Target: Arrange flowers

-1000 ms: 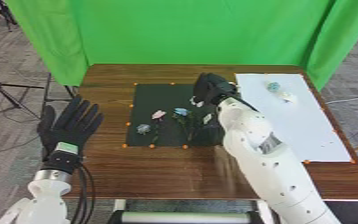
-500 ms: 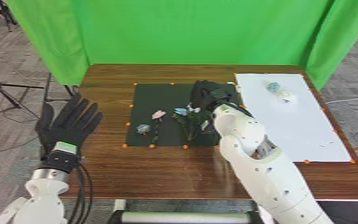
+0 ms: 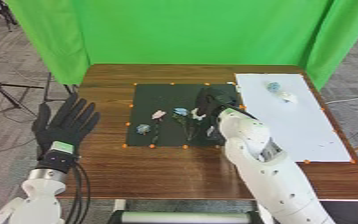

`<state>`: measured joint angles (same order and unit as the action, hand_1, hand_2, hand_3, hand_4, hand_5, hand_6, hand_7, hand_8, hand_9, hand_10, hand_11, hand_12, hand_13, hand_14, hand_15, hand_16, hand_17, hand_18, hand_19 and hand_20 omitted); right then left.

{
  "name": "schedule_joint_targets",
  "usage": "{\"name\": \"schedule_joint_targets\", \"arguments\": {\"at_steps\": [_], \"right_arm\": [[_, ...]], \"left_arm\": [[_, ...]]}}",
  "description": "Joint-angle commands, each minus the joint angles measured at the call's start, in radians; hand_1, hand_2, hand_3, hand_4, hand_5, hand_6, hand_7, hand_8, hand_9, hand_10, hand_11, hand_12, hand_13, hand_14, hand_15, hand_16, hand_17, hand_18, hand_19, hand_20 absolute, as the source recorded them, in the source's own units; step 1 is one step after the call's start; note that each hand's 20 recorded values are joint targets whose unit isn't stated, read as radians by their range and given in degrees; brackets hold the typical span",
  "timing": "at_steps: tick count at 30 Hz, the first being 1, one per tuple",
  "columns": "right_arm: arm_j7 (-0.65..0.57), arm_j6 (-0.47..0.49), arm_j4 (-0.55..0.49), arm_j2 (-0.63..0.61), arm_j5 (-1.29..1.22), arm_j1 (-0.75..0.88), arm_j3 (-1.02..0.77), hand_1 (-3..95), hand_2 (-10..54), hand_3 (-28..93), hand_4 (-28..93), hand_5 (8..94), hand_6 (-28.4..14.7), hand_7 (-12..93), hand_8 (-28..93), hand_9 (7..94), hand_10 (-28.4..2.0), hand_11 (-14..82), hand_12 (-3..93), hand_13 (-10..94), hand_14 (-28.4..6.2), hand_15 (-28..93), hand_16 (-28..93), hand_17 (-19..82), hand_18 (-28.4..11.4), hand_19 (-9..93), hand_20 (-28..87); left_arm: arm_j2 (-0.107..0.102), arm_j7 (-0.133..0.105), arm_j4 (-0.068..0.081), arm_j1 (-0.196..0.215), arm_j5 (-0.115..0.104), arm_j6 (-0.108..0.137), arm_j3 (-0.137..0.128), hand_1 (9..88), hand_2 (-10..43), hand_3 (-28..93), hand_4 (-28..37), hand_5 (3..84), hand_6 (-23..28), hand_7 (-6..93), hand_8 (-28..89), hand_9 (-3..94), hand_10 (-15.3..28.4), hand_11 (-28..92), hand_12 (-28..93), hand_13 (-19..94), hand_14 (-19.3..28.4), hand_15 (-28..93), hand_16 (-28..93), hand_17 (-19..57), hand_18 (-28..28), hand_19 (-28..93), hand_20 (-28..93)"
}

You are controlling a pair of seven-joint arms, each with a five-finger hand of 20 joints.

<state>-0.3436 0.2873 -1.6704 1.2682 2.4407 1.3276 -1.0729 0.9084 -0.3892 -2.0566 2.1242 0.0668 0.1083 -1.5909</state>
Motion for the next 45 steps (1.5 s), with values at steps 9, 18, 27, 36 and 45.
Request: {"name": "schedule_joint_targets", "arguments": {"at_steps": [9, 18, 27, 36, 45], "right_arm": [[-0.010, 0.070, -0.090, 0.000, -0.006, 0.054, -0.028, 48.9, -9.5, 74, -28, 67.3, -0.4, 21, -10, 73.1, -11.6, 18.8, 17.9, 68, -7.8, 44, 33, 35, -20.4, 83, 35], [-0.041, 0.090, -0.111, -0.017, -0.026, 0.052, -0.025, 50.5, -9.5, 70, -28, 71.5, -0.7, 22, 0, 80.8, -9.5, 13.4, 31.5, 69, -8.7, 46, 33, 35, -20.8, 82, 35], [-0.112, -0.032, -0.162, -0.052, -0.062, 0.088, -0.157, 44.8, -9.5, 75, -28, 69.0, -0.9, 20, -6, 74.8, -12.1, 20.3, 20.0, 68, -9.7, 49, 26, 35, -21.2, 83, 35], [-0.198, -0.146, -0.072, -0.200, -0.028, 0.083, -0.273, 39.9, -9.5, 81, -28, 51.9, -3.9, 20, -13, 49.9, -16.9, 14.5, 16.3, 39, -15.9, 49, 17, 24, -20.0, 73, 31], [-0.238, -0.101, 0.094, -0.260, -0.130, -0.039, -0.289, 36.4, -9.5, 83, -28, 37.9, -6.7, 16, -12, 34.7, -17.9, 10.1, 14.8, 21, -19.0, 33, 10, 12, -19.1, 56, 21]], "left_arm": [[0.000, 0.018, -0.006, 0.009, -0.007, 0.008, -0.003, 26.2, 13.9, 72, -28.3, 36.1, 6.0, 13.8, -10, 34.5, 13.5, 21, 10, 26, 15.0, 39, -8, -5.2, 13.9, 35, 9], [0.009, 0.014, -0.008, 0.012, -0.008, 0.014, -0.007, 26.1, 13.8, 72, -28.3, 36.2, 6.1, 13.8, -10, 34.5, 13.6, 21, 10, 26, 15.1, 39, -8, -5.3, 14.0, 35, 9], [0.020, 0.014, -0.005, -0.008, -0.004, 0.011, 0.011, 26.0, 13.8, 72, -28.3, 36.2, 6.1, 14.1, -10, 34.4, 13.6, 21, 10, 26, 15.1, 40, -8, -5.4, 14.0, 35, 9], [0.007, -0.036, -0.015, 0.009, -0.013, 0.011, 0.011, 25.7, 13.8, 71, -28.3, 36.1, 6.1, 13.9, -10, 34.2, 13.6, 21, 10, 25, 15.0, 39, -8, -5.3, 14.0, 35, 9], [0.004, -0.044, -0.017, 0.025, -0.033, 0.012, 0.014, 23.6, 14.6, 71, -28.3, 36.1, 5.9, 13.9, -10, 34.4, 13.6, 21, 10, 26, 15.1, 39, -8, -5.3, 14.0, 35, 9]]}}
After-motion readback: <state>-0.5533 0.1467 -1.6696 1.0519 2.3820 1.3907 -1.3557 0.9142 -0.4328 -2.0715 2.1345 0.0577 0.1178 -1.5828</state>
